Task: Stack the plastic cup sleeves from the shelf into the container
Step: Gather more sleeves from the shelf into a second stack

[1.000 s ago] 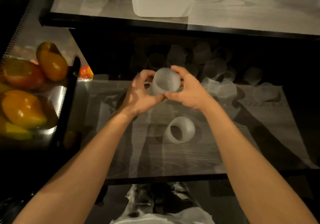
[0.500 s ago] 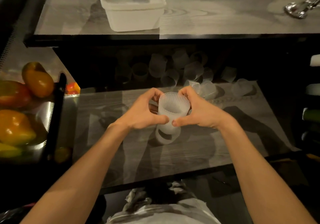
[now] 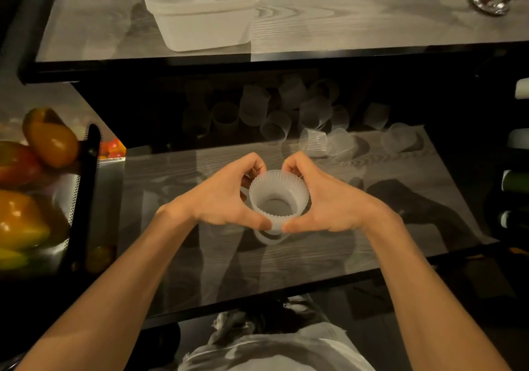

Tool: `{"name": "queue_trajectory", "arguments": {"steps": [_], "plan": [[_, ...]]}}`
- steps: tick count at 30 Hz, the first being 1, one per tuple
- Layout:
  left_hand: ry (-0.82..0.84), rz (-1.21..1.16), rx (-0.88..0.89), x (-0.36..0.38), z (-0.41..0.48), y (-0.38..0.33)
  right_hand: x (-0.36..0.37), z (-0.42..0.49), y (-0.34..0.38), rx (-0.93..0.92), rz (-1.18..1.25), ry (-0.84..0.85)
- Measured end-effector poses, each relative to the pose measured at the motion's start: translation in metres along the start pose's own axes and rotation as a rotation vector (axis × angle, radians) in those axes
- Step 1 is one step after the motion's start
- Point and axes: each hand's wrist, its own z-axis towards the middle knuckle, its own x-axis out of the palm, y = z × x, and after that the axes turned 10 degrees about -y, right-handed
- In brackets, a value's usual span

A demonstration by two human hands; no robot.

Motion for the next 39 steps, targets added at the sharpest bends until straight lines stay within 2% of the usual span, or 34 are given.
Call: {"name": "queue_trajectory", "arguments": {"steps": [6,10,18,26,30,33,36,39], "plan": [[0.062,0.083,-0.098,0.008,0.005,0.011,0.002,0.008,-0.010,0.060,-0.046,0.105],[0.048,0.206,-0.158,0.016,0.010,0.023,0.015,0.014,-0.029,0.082,-0.126,0.056],[-0.075,0.107,-0.167,0.043,0.040,0.016,-0.009,0.016,-0.052,0.096,-0.176,-0.090],[-0.052,-0.014,-0.188,0.072,0.082,0.004,-0.044,0.009,-0.081,0.159,-0.134,-0.137],[0.071,0.029,-0.240,0.070,0.097,0.011,-0.056,0.009,-0.091,0.200,-0.164,-0.052],[0.136,-0.059,-0.395,0.061,0.113,0.029,-0.067,0.009,-0.095,0.277,-0.323,0.076],[-0.052,-0.089,-0.580,0.064,0.131,0.042,-0.081,0.023,-0.109,0.281,-0.404,-0.014],[-0.271,-0.411,-0.777,0.082,0.149,0.040,-0.084,0.052,-0.127,0.233,-0.316,-0.147]]}}
